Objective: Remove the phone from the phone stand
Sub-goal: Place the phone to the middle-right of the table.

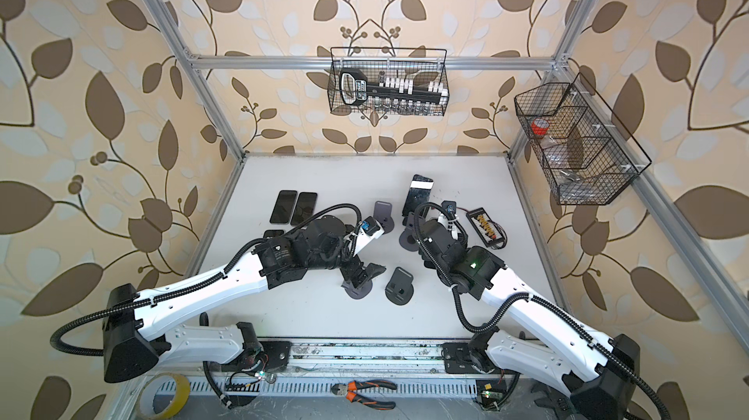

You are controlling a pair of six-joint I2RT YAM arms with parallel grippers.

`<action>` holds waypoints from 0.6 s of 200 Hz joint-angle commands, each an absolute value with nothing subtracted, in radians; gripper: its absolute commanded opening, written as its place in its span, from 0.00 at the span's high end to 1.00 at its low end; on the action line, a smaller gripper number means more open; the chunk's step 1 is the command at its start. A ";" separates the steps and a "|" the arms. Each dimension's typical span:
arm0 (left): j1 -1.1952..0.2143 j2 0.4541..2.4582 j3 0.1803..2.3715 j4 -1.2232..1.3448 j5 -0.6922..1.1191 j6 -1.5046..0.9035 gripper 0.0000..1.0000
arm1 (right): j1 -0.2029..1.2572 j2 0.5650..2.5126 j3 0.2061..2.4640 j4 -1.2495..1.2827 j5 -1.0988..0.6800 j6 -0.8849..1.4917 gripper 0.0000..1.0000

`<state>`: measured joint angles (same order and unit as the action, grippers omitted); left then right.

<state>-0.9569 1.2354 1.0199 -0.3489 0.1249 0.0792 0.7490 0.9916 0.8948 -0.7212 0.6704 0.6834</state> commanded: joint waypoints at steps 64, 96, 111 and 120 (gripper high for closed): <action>-0.971 1.215 1.051 -0.338 0.101 0.090 0.01 | 0.744 0.938 0.798 -0.607 0.649 0.672 0.44; -0.972 1.215 1.056 -0.342 0.087 0.100 0.01 | 0.698 0.937 0.780 -0.629 0.590 0.686 0.45; -0.971 1.215 1.056 -0.345 0.083 0.101 0.01 | 0.664 0.935 0.773 -0.634 0.559 0.686 0.46; -0.972 1.215 1.058 -0.345 0.078 0.103 0.01 | 0.646 0.935 0.766 -0.633 0.538 0.683 0.45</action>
